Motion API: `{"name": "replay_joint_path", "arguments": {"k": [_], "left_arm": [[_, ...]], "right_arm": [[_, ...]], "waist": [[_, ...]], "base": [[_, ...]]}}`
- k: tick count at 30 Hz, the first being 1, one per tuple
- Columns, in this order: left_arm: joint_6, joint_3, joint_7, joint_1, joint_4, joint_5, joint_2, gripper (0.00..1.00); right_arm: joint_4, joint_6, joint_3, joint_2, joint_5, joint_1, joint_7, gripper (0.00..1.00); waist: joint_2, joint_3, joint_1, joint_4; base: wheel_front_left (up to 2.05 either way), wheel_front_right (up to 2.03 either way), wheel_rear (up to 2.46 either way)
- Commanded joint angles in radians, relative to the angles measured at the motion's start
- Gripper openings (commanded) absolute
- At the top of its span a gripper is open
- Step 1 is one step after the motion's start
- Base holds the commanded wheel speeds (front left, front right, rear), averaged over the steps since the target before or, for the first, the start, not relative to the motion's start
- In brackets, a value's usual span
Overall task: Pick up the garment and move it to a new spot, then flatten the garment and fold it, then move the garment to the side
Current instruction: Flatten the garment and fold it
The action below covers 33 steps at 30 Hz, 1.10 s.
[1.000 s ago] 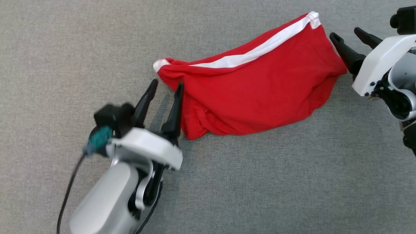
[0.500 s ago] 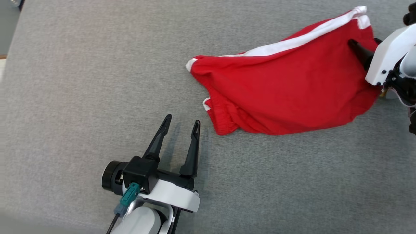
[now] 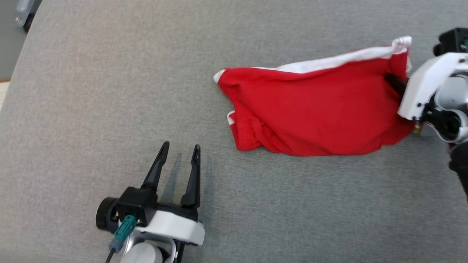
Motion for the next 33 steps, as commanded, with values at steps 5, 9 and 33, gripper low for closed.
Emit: {"name": "replay_joint_path", "arguments": {"k": [5,9,33], "left_arm": [[-0.018,0.034,-0.004,0.055,0.005,0.009,0.020,1.00],[-0.026,0.044,-0.004,0.080,0.009,0.012,0.018,1.00],[-0.087,0.041,-0.004,0.101,0.061,0.053,-0.054,1.00]], "right_arm": [[0.021,0.000,-0.071,-0.100,0.030,0.060,-0.020,0.00],[0.028,0.000,-0.134,-0.143,0.039,0.080,-0.047,0.00],[0.008,0.000,-0.277,0.272,-0.213,0.052,-0.130,0.00]], "waist": [[0.0000,-0.084,0.0000,-0.081],[0.0000,-0.107,0.0000,-0.090],[0.0000,-0.119,0.0000,0.064]], "base": [[0.00,0.00,0.00],[0.00,0.00,0.00],[0.00,0.00,0.00]]}}
